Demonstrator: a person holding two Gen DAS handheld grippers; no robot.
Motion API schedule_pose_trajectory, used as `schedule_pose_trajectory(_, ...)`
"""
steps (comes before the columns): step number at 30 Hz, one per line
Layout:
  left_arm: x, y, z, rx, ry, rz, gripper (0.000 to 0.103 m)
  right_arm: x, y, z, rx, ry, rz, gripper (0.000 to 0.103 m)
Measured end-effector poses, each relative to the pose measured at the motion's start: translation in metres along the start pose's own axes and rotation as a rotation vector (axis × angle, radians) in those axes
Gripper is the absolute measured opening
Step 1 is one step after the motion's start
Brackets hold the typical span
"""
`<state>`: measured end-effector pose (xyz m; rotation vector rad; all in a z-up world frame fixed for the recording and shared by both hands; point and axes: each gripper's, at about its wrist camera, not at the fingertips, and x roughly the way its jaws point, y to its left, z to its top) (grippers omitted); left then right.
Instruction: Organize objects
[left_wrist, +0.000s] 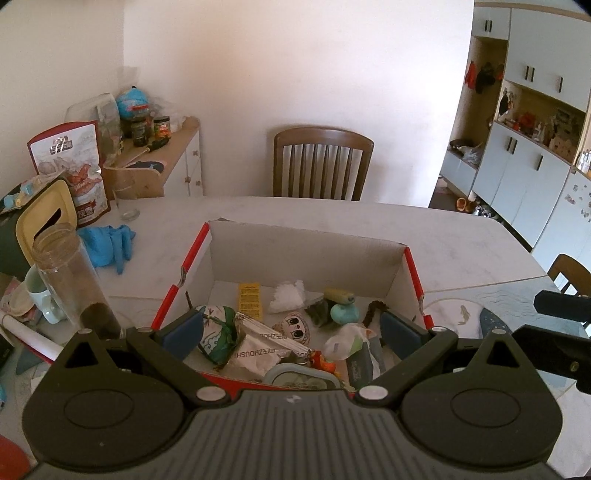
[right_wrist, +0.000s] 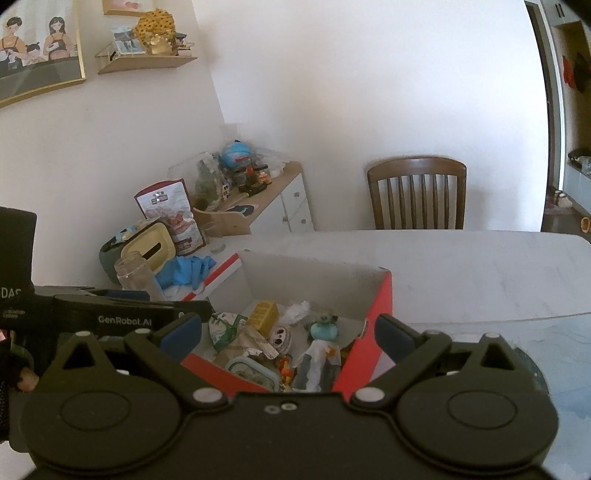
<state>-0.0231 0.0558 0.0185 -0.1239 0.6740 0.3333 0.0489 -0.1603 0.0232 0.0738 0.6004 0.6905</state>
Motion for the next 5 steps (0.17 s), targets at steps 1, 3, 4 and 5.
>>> schedule_pose_trajectory(1, -0.0001, 0.0002, -0.0002, 0.002, -0.001, 0.001, 0.103, -0.0005, -0.0005, -0.0009, 0.003, 0.0, -0.002, 0.1)
schedule_pose_trajectory(3, 0.0004, -0.0002, -0.0007, 0.004, -0.002, -0.003, 0.103, -0.0015, -0.0016, -0.002, 0.006, 0.002, -0.004, 0.1)
schedule_pose_trajectory(4, 0.0008, -0.0008, -0.0009, 0.004, -0.001, -0.003, 0.103, -0.0018, -0.0018, -0.0026, 0.007, 0.002, -0.006, 0.1)
schedule_pose_trajectory(5, 0.0009, -0.0017, -0.0013, 0.007, 0.0, -0.007, 0.103, -0.0022, -0.0024, -0.0031, 0.009, 0.001, -0.007, 0.1)
